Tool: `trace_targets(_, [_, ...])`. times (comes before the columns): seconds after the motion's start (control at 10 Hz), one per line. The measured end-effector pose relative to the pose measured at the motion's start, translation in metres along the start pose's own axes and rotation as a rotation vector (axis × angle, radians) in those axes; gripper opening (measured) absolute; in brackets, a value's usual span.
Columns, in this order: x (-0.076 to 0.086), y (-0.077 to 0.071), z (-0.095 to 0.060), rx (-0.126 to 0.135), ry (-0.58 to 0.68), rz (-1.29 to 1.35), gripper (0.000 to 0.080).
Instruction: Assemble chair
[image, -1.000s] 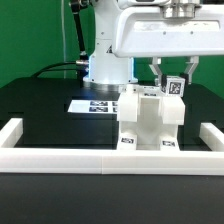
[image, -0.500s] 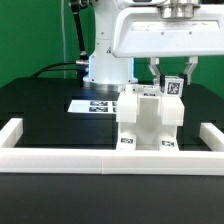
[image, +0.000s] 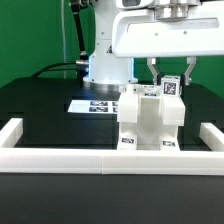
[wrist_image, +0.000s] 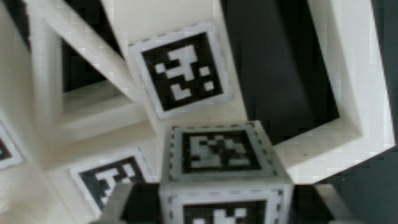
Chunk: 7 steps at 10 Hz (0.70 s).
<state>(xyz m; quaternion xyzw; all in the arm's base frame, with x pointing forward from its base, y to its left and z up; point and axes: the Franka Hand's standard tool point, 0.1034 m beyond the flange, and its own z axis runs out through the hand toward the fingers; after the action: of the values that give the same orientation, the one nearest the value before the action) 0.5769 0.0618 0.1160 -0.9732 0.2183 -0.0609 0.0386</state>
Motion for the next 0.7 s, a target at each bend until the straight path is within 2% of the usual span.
trace_targets(0.7, [-0.0027, -0.0037, 0.0005, 0.023, -0.018, 0.616, 0.0288])
